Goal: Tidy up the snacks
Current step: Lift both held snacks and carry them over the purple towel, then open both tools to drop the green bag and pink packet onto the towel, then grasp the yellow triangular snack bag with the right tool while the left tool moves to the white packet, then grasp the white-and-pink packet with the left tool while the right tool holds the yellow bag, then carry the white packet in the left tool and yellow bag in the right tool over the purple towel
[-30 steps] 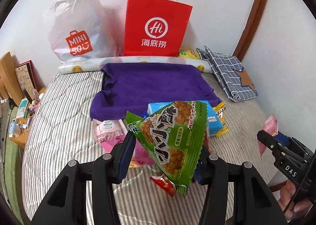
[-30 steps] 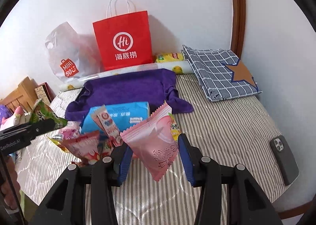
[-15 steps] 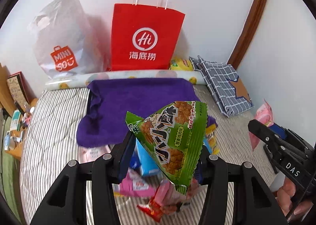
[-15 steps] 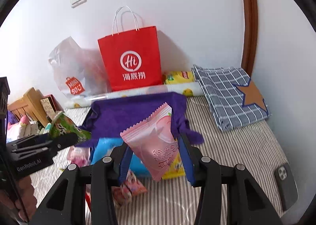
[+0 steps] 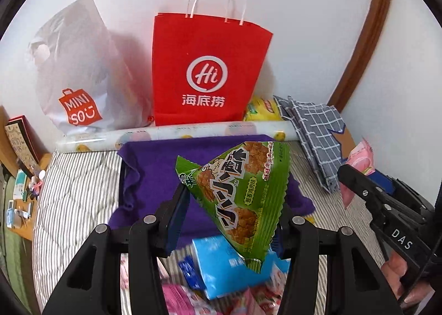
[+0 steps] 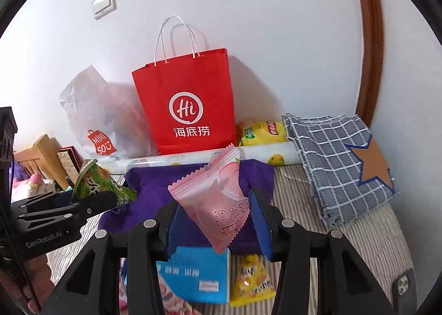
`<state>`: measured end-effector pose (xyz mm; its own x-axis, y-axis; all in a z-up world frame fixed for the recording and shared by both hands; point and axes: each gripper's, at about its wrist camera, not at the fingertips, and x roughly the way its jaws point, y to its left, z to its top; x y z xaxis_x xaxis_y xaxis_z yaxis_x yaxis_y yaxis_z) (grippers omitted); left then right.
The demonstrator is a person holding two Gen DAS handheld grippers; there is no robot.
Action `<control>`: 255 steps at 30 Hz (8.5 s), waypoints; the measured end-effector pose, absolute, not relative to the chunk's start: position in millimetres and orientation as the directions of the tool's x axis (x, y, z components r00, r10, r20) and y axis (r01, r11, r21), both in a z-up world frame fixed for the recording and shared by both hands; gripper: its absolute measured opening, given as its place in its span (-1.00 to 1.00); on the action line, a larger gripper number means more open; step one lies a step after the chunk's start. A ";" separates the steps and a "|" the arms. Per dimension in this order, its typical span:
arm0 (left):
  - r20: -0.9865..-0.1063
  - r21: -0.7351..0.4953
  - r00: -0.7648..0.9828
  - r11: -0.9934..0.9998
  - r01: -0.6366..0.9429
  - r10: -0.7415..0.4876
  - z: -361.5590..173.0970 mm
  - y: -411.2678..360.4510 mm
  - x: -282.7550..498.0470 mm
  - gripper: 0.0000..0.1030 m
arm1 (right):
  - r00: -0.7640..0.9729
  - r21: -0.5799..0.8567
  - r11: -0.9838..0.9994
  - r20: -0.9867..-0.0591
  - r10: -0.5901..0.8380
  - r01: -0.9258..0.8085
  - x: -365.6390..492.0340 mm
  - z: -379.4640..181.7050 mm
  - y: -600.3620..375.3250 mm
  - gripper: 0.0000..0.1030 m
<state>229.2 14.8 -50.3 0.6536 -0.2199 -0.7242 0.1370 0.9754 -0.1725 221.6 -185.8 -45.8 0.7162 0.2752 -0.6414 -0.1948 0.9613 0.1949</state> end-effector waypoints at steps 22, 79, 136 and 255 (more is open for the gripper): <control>-0.811 -0.187 0.544 0.977 0.107 -0.215 -122.8 33.2 334.1 -0.01 | 0.589 0.220 0.962 -0.760 0.273 -0.161 323.2 -134.5 -177.7 -0.15; -0.886 -0.110 0.446 0.992 0.068 -0.129 -154.8 24.0 354.6 0.56 | 0.547 0.206 0.970 -0.801 0.243 -0.129 318.8 -145.9 -183.4 0.48; -0.859 -0.102 0.509 0.993 -0.067 -0.054 -116.4 109.2 155.6 0.56 | 0.453 0.159 0.963 -0.857 0.244 -0.218 138.2 -194.8 -213.8 -0.05; -0.871 -0.195 0.461 0.981 -0.008 -0.169 -164.4 106.8 131.5 -0.62 | 0.616 0.170 0.983 -0.769 0.173 -0.063 103.3 -164.3 -227.0 -0.09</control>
<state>131.5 106.8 -164.4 0.4609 -0.1693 -0.8711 -0.0084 0.9808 -0.1950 103.3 -227.0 -164.3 0.6156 0.1728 -0.7689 -0.0632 0.9833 0.1704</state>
